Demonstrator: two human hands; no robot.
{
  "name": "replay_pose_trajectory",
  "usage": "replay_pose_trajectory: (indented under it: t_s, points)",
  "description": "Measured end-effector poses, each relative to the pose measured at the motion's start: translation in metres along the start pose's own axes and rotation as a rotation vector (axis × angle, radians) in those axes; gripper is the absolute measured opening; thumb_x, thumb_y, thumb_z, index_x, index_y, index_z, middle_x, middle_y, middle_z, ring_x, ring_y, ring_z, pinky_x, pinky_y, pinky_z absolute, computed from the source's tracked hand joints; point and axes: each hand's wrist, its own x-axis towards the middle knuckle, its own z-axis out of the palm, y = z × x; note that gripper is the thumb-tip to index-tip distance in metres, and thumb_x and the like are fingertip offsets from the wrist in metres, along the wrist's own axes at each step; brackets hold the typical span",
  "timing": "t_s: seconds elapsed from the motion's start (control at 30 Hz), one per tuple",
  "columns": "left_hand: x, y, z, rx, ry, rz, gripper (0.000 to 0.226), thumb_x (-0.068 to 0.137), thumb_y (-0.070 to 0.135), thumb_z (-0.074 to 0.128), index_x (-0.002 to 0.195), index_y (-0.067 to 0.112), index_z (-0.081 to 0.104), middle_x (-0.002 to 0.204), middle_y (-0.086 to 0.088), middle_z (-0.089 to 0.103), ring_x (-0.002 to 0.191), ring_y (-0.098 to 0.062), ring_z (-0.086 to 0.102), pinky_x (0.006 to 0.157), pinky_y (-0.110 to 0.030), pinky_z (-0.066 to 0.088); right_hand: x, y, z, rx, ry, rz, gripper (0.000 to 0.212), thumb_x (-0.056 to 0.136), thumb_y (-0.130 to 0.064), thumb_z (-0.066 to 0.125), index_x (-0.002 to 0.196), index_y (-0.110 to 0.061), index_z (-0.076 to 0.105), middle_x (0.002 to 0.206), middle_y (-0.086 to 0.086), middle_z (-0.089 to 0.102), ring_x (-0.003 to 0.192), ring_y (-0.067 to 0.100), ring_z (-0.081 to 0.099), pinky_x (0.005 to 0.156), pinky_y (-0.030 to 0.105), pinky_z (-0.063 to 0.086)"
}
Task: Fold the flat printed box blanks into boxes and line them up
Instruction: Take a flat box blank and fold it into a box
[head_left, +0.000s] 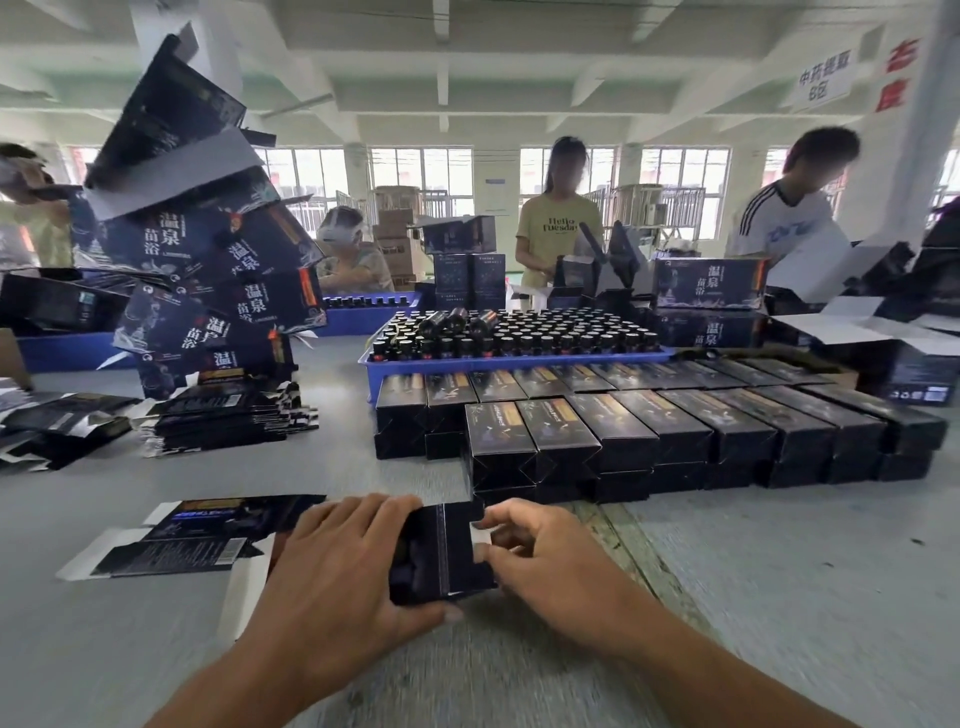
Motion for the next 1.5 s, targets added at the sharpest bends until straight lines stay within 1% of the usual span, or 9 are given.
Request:
replay_pose_trajectory:
  t_s: [0.13, 0.27, 0.4, 0.7, 1.0, 1.13, 1.23, 1.33, 1.5]
  points:
    - [-0.001, 0.003, -0.003, -0.004, 0.056, 0.039, 0.096, 0.061, 0.099, 0.037, 0.128, 0.032, 0.053, 0.115, 0.020, 0.061, 0.100, -0.007, 0.059, 0.094, -0.033, 0.045, -0.001, -0.003, 0.002, 0.082, 0.000, 0.017, 0.020, 0.094, -0.030, 0.069, 0.114, -0.028, 0.066, 0.101, 0.001, 0.074, 0.087, 0.021, 0.071, 0.075, 0.035, 0.062]
    - [-0.002, 0.008, -0.010, -0.002, 0.152, 0.076, 0.091, 0.064, 0.092, 0.046, 0.125, 0.025, 0.056, 0.109, 0.015, 0.066, 0.090, -0.011, 0.066, 0.079, -0.034, 0.051, -0.002, -0.009, -0.001, 0.173, 0.007, 0.002, 0.025, 0.093, -0.023, 0.071, 0.117, -0.027, 0.065, 0.097, -0.006, 0.075, 0.084, 0.015, 0.072, 0.069, 0.027, 0.061]
    - [-0.004, 0.010, -0.014, 0.029, 0.205, 0.112, 0.098, 0.070, 0.092, 0.038, 0.137, 0.021, 0.052, 0.121, 0.007, 0.065, 0.097, -0.017, 0.067, 0.081, -0.039, 0.054, -0.004, -0.014, -0.004, 0.224, 0.027, -0.013, 0.029, 0.095, -0.016, 0.068, 0.123, -0.026, 0.062, 0.098, -0.002, 0.075, 0.083, 0.017, 0.074, 0.066, 0.024, 0.059]
    - [-0.004, 0.007, -0.015, 0.089, 0.234, 0.185, 0.080, 0.081, 0.080, 0.038, 0.148, 0.036, 0.037, 0.125, -0.005, 0.061, 0.101, -0.026, 0.064, 0.080, -0.043, 0.055, -0.008, -0.022, -0.004, 0.254, 0.025, -0.083, 0.035, 0.096, -0.016, 0.066, 0.125, -0.034, 0.058, 0.102, -0.003, 0.075, 0.084, 0.015, 0.075, 0.063, 0.025, 0.059]
    - [-0.006, 0.009, -0.016, -0.025, 0.274, 0.213, 0.066, 0.086, 0.065, 0.049, 0.146, 0.038, 0.040, 0.139, -0.008, 0.050, 0.114, -0.027, 0.056, 0.091, -0.047, 0.053, -0.010, -0.024, -0.002, 0.234, 0.133, -0.189, 0.044, 0.098, -0.012, 0.062, 0.124, -0.048, 0.057, 0.102, -0.014, 0.074, 0.083, 0.009, 0.073, 0.058, 0.021, 0.056]
    - [-0.006, 0.009, -0.016, -0.054, 0.289, 0.234, 0.061, 0.087, 0.061, 0.051, 0.143, 0.039, 0.045, 0.142, -0.007, 0.046, 0.121, -0.028, 0.052, 0.094, -0.049, 0.051, -0.012, -0.029, -0.004, 0.212, 0.163, -0.231, 0.049, 0.098, -0.013, 0.062, 0.115, -0.059, 0.054, 0.101, -0.019, 0.073, 0.082, 0.008, 0.073, 0.058, 0.021, 0.056]
    - [-0.006, 0.009, -0.017, -0.087, 0.304, 0.229, 0.058, 0.086, 0.059, 0.056, 0.139, 0.036, 0.052, 0.142, -0.006, 0.049, 0.127, -0.030, 0.049, 0.099, -0.053, 0.047, -0.014, -0.030, -0.004, 0.174, 0.202, -0.245, 0.047, 0.098, -0.015, 0.063, 0.121, -0.055, 0.056, 0.097, -0.017, 0.073, 0.081, 0.005, 0.071, 0.058, 0.019, 0.056]
    - [-0.006, 0.009, -0.018, -0.112, 0.318, 0.211, 0.058, 0.084, 0.057, 0.059, 0.137, 0.036, 0.052, 0.143, -0.003, 0.049, 0.130, -0.027, 0.048, 0.101, -0.051, 0.044, -0.015, -0.029, -0.002, 0.135, 0.225, -0.247, 0.047, 0.098, -0.019, 0.062, 0.131, -0.049, 0.050, 0.098, -0.014, 0.074, 0.081, 0.003, 0.071, 0.060, 0.018, 0.055]
    - [-0.006, 0.009, -0.016, -0.124, 0.317, 0.212, 0.063, 0.076, 0.048, 0.071, 0.135, 0.038, 0.049, 0.146, -0.002, 0.047, 0.127, -0.023, 0.048, 0.097, -0.044, 0.045, -0.015, -0.026, -0.001, 0.082, 0.263, -0.265, 0.057, 0.098, -0.026, 0.062, 0.134, -0.061, 0.035, 0.104, -0.014, 0.072, 0.082, 0.001, 0.071, 0.063, 0.019, 0.056]
